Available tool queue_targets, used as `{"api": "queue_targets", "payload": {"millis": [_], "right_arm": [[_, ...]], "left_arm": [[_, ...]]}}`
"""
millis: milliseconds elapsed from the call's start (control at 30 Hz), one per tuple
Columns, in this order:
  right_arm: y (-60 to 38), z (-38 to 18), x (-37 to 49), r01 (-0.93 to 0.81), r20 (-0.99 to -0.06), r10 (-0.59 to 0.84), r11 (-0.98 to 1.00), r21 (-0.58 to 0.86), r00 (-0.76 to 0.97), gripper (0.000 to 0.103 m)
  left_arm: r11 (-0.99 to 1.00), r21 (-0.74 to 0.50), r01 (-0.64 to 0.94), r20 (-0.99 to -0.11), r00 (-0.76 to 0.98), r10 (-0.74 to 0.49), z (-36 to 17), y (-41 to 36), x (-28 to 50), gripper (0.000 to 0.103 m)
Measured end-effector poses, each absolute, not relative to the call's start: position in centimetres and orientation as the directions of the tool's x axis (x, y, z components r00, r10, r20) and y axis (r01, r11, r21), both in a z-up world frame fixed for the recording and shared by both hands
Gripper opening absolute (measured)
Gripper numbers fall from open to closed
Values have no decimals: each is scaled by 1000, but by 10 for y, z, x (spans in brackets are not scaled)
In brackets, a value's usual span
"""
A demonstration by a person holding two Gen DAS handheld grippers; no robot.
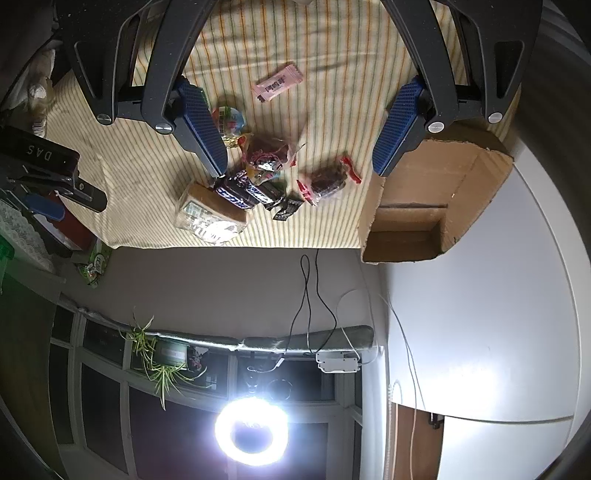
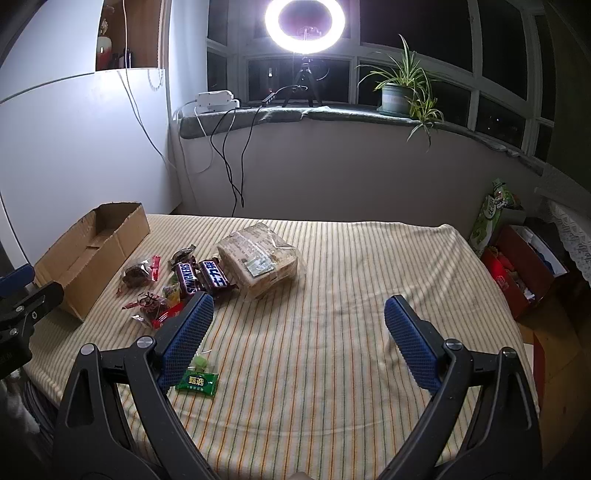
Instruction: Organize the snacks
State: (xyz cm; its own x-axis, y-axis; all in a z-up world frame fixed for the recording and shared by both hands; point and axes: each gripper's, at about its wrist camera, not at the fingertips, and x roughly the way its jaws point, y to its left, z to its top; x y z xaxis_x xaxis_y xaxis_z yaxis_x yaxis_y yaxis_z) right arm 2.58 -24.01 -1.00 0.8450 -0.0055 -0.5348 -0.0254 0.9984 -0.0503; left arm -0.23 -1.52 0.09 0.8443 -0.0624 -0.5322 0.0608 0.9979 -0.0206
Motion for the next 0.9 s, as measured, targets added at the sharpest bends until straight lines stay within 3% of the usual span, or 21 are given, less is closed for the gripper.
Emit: {"api": "queue_targets", "payload": {"millis": [533,767,900], "right_arm": [[-233,-16,28,-47,-545,4,997,-64,838,95],[-232,-34,34,-152,-601,115,988,-12,791,78],[-228,-56,37,-232,-656,181,973,8,733,63]], "left_arm": [[997,-37,67,-544,836,-76,-5,-12,-3,77],[988,-118,99,-609,779,-151,-26,0,0,66],[980,-163,114,-663,723,-194,-47,6,1,61]]}}
